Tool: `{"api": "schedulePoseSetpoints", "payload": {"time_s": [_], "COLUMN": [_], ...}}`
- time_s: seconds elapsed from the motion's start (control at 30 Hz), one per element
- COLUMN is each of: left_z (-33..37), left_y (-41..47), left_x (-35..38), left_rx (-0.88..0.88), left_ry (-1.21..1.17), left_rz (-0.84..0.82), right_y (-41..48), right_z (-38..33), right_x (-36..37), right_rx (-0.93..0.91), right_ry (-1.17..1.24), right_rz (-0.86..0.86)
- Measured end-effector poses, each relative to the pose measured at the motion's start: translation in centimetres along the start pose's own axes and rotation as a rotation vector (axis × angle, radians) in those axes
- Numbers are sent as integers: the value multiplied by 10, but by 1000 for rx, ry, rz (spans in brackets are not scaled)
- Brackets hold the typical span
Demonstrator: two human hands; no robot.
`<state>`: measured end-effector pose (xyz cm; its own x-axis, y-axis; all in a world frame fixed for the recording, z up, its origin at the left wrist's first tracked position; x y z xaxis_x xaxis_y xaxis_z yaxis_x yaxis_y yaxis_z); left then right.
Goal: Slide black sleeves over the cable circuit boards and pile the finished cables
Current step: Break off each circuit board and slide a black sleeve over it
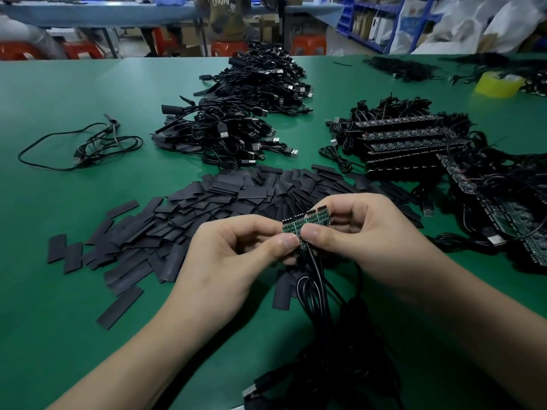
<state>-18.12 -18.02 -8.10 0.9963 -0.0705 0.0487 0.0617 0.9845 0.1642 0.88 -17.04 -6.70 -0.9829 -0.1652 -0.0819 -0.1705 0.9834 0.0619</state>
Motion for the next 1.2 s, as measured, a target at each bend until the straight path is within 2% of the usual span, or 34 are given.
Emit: {"api": "schedulePoseSetpoints", "payload": {"time_s": [0.33,0.43,0.53,0.67,0.73,0.87,1.07,1.2], "left_z": [4,6,9,13,14,13,8,7], "left_y": [0,1,4,4,2,1,-1,-3], "left_x": [0,-2,-8,-9,-6,-5,1,5], "left_rx": [-57,-32,-19,88,140,123,53,26], "left_ry": [-151,-192,-239,-179,-126,-109,-114,-112], "left_rz": [-93,-55,52,108,114,154,139,124], "right_y": [2,6,8,10,10,7,3,-1], "right_z": [0,0,-3,-14,-17,-16,-18,-18], "right_x": [-2,-14,-33,-45,-46,-39,-30,-22], "right_rx": [118,115,123,45,-4,27,-104,-90], "right_ry": [194,51,-75,-376,-418,-248,166,422], "right_rz": [-148,-103,-31,-102,-88,-183,-192,-400]}}
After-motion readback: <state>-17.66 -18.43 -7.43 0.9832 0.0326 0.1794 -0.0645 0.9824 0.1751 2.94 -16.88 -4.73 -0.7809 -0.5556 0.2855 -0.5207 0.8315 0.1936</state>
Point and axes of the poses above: each hand's wrist, its own y-axis towards the middle knuckle, its own x-axis out of the palm, z = x × y, the point moved 1 cm from there along y, towards the middle knuckle, and after that the axes turned 8 degrees about z, right-handed, at the moved point
